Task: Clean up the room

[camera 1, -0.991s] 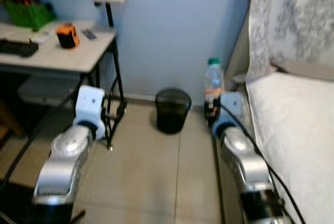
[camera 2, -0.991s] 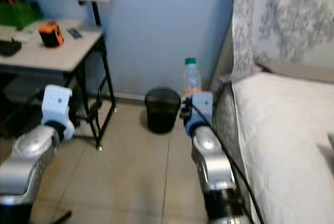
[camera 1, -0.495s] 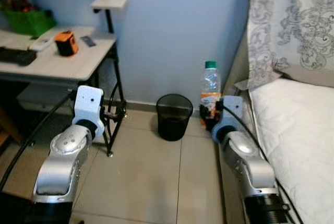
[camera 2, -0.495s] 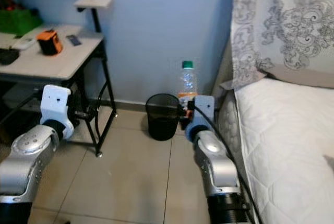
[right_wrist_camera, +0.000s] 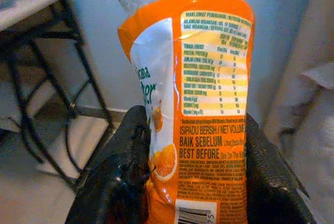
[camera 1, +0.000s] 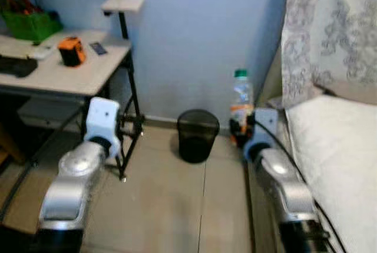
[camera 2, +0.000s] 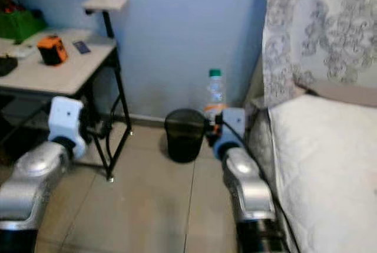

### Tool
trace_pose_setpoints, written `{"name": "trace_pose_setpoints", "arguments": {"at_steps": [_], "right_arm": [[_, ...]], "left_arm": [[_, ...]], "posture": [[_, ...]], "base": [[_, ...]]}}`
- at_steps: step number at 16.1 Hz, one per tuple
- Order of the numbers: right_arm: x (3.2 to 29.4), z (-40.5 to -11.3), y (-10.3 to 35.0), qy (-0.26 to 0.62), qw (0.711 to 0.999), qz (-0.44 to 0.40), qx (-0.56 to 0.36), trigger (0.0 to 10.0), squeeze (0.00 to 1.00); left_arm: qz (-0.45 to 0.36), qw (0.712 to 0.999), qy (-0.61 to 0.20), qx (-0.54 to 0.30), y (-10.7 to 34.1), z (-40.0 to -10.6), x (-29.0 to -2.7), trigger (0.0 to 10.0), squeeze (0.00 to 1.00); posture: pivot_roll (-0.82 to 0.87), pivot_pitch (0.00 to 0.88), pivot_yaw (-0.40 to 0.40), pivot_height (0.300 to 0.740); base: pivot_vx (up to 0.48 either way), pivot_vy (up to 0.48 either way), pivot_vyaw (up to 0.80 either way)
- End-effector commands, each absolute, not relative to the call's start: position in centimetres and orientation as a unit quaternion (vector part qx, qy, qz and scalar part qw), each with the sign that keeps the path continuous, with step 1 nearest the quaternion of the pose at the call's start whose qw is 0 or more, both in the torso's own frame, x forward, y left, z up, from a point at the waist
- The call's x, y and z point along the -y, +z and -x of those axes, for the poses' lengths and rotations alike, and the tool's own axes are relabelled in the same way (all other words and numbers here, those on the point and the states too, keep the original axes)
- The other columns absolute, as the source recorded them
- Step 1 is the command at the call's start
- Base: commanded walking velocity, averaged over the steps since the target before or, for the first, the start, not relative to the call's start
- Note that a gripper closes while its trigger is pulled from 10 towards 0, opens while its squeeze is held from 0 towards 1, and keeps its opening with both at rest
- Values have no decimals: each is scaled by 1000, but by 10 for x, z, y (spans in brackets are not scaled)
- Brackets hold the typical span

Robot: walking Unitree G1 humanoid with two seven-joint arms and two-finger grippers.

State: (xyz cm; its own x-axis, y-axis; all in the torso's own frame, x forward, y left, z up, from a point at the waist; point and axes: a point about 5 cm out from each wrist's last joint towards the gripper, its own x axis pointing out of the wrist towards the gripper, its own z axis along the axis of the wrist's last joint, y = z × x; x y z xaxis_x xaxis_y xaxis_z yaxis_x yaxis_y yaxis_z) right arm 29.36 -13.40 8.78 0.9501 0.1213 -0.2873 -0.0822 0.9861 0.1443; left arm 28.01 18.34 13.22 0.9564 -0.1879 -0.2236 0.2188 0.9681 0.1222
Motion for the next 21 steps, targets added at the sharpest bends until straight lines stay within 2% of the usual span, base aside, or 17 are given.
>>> {"name": "trace_pose_setpoints", "arguments": {"at_steps": [1, 16, 21], "right_arm": [[133, -295, 92, 59, 986, -70, -142, 10000, 0], [137, -299, 91, 31, 986, -76, -143, 10000, 0], [134, -297, 88, 29, 985, -87, -149, 10000, 0]], "left_arm": [[-82, 986, -101, -102, 135, -280, -186, 10000, 0], [-85, 986, -104, -103, 137, -283, -186, 10000, 0], [-92, 984, -109, -104, 140, -284, -190, 10000, 0]], "posture": [[100, 0, -13, 740], [102, 0, 1, 740], [104, 0, 33, 740]], "base": [[304, 0, 0], [304, 0, 0], [304, 0, 0]]}}
